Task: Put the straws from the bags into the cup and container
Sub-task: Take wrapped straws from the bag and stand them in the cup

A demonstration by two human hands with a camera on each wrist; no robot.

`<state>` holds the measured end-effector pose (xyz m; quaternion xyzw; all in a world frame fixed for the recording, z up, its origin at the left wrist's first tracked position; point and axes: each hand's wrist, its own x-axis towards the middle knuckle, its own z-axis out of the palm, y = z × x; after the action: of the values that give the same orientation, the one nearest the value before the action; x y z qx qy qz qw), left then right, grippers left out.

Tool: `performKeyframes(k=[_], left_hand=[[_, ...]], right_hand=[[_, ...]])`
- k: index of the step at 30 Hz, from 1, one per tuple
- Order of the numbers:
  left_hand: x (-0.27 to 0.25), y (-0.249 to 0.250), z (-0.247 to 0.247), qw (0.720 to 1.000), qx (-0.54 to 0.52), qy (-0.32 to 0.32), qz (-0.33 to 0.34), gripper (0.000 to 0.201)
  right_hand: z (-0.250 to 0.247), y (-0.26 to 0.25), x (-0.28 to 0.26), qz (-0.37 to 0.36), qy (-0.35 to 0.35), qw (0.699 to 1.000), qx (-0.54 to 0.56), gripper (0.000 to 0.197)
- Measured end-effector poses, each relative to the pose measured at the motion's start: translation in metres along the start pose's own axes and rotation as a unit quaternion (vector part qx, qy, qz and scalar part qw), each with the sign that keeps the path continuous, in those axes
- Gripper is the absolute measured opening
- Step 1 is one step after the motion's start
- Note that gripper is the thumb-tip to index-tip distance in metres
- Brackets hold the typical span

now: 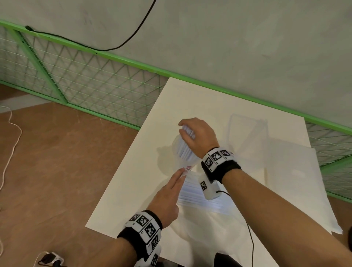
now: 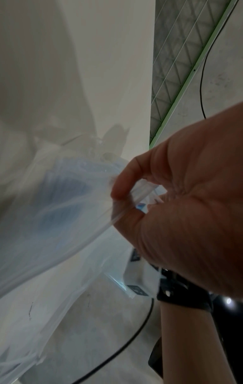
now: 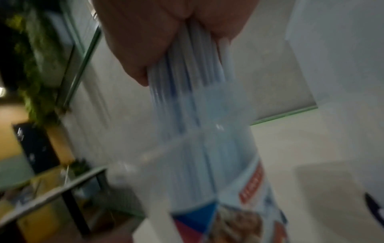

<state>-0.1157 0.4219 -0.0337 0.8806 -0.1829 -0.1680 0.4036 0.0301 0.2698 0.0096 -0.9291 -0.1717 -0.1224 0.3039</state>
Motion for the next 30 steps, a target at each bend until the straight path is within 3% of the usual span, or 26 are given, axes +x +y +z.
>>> performKeyframes(k=[2, 6, 10, 13, 19, 24, 30], left_hand=[[0.001, -0.001, 0.0, 1.0, 0.002, 0.003, 0.009, 0.1], [0.004, -0.001, 0.001, 1.0, 0.011, 0.005, 0.014, 0.098], [0.004, -0.002, 0.002, 1.0, 0.007, 0.007, 0.009, 0.098], [0.003, -0.004, 0.003, 1.0, 0.006, 0.009, 0.001, 0.098], [0.003, -0.004, 0.001, 1.0, 0.009, 0.014, 0.0, 0.099], [0.005, -0.007, 0.005, 1.0, 0.015, 0.01, 0.01, 0.101], [0.006, -0.004, 0.006, 1.0, 0.02, 0.016, 0.014, 0.102]], right_hand=[[-0.007, 0.003, 0.003, 0.016, 0.014, 0.999, 0.031, 0.019], [-0.01, 0.004, -0.002, -0.001, -0.119, 0.987, -0.105, 0.029], [-0.01, 0.001, -0.005, -0.018, -0.141, 0.978, -0.156, 0.047], [-0.011, 0.0, -0.003, -0.023, -0.167, 0.973, -0.155, 0.032], [-0.016, 0.0, 0.002, 0.005, -0.067, 0.995, -0.079, 0.019], [-0.005, 0.001, -0.001, -0.007, -0.141, 0.974, -0.176, 0.036], [-0.002, 0.005, -0.002, -0.037, -0.063, 0.987, -0.141, 0.021]])
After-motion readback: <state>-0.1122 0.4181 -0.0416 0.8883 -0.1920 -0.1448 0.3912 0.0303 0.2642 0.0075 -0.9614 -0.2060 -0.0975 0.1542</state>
